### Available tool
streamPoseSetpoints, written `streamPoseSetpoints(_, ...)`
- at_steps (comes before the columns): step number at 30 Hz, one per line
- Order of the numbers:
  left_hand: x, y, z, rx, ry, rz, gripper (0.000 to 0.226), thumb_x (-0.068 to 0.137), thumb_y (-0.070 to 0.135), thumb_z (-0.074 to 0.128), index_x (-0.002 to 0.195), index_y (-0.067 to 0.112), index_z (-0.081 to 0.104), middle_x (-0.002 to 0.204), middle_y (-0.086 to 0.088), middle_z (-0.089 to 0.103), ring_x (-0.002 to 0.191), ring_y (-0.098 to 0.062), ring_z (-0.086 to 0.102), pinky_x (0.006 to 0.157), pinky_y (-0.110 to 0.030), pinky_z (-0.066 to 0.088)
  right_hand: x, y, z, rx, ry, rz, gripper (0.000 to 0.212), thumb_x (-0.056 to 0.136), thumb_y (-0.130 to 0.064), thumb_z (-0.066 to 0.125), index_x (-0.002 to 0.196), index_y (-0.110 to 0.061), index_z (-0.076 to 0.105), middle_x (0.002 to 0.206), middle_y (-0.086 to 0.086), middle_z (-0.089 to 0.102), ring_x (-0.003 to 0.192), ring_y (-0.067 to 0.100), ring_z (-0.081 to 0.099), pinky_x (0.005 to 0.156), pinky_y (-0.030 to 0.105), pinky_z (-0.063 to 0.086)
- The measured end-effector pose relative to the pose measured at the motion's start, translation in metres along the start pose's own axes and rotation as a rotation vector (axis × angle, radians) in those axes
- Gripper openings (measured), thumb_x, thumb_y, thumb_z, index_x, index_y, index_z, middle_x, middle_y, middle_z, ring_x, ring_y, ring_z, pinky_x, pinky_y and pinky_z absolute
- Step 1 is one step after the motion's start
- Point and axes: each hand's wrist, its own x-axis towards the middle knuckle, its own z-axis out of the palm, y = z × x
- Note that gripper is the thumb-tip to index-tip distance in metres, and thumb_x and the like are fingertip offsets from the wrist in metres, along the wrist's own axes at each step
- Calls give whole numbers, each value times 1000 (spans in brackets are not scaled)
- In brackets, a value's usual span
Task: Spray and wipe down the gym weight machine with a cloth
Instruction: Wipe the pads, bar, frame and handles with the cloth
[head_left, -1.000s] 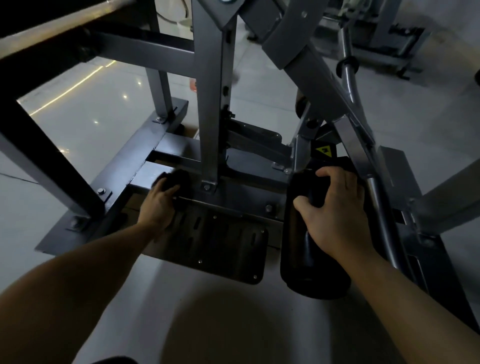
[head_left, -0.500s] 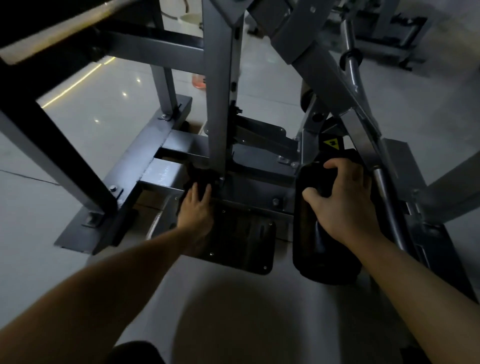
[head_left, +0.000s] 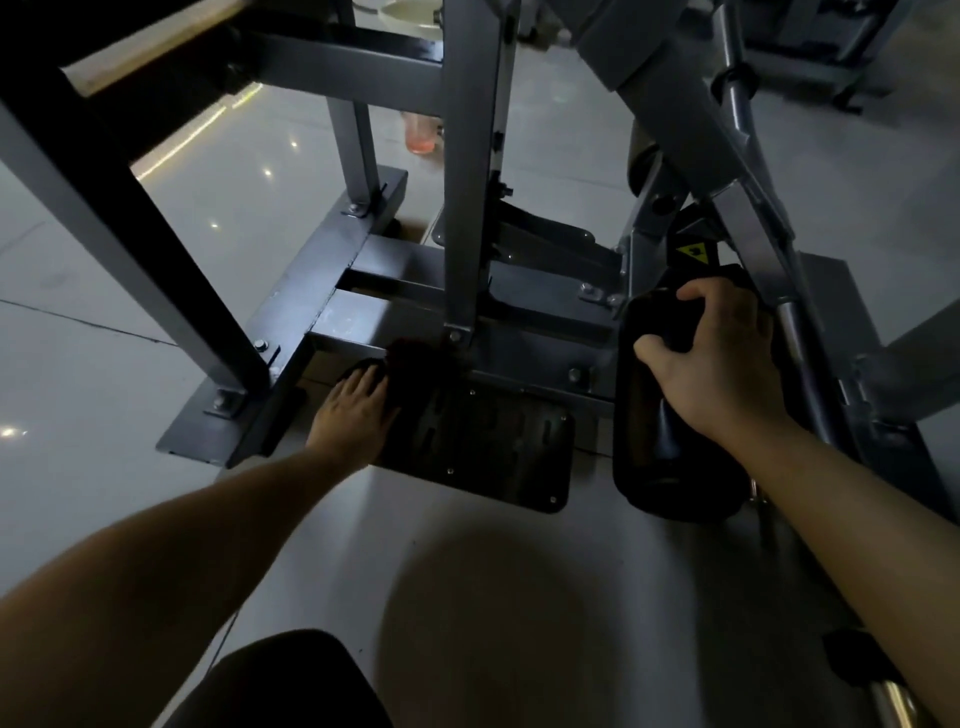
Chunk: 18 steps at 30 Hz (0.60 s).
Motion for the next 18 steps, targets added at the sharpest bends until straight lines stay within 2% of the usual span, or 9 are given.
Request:
streamPoseSetpoints(3, -12, 18, 3, -126, 34, -68, 67, 105, 52, 33, 160, 15, 27, 168, -14, 21, 156, -30, 13, 127, -41, 10, 0, -1, 0, -7, -5, 0, 60, 84, -38, 71, 134, -22, 42, 144, 7, 39, 135, 33, 34, 86, 40, 34)
streamPoseSetpoints(6, -36, 44, 9, -173, 31, 75, 71, 99, 63, 33, 150, 15, 47, 163, -17, 31, 155, -32, 18, 126, -46, 14, 0, -1, -1, -4, -9, 6, 60, 84, -38, 70, 134, -22, 41, 144, 7, 38, 135, 32, 33, 89, 42, 37)
streamPoseSetpoints(8, -48, 66, 14, -201, 10, 203, 70, 94, 70, 30, 135, 21, 59, 157, -14, 41, 153, -32, 25, 125, -49, 18, 0, -2, 0, 1, -7, 7, 60, 84, -37, 70, 134, -22, 41, 145, 7, 38, 136, 32, 33, 92, 43, 39)
streamPoseSetpoints(9, -50, 81, 14, -244, 3, 208, 68, 93, 73, 32, 127, 23, 63, 152, -9, 47, 150, -30, 30, 124, -49, 21, 0, -2, 0, 4, -7, 8, 60, 84, -37, 71, 134, -22, 42, 145, 7, 38, 136, 32, 33, 91, 43, 39)
streamPoseSetpoints(12, -38, 129, 8, -446, 63, 77, 64, 87, 78, 44, 100, 21, 71, 128, -1, 62, 127, -23, 51, 111, -41, 40, 1, -2, -1, 0, -8, 12, 60, 83, -38, 71, 133, -23, 42, 144, 6, 39, 135, 32, 34, 89, 42, 38)
streamPoseSetpoints(14, -37, 153, 14, -481, 85, 75, 52, 87, 67, 57, 99, 18, 74, 124, -1, 62, 122, -22, 53, 105, -40, 46, 1, -2, 0, -8, -2, 9, 59, 83, -39, 71, 133, -23, 43, 143, 6, 40, 133, 32, 36, 87, 41, 38)
streamPoseSetpoints(16, -45, 162, 23, -413, 79, 222, 30, 90, 43, 68, 101, 16, 76, 124, -5, 60, 121, -26, 54, 103, -43, 49, 2, -1, 0, -9, 5, 11, 59, 84, -39, 71, 134, -23, 44, 143, 6, 40, 133, 32, 37, 86, 38, 35)
streamPoseSetpoints(18, -61, 151, 27, -334, 82, 426, 24, 89, 33, 69, 105, 17, 77, 125, -6, 60, 123, -25, 54, 102, -43, 52, 2, 0, 1, -12, -3, 8, 59, 84, -40, 71, 134, -22, 43, 144, 6, 39, 134, 31, 36, 86, 37, 34)
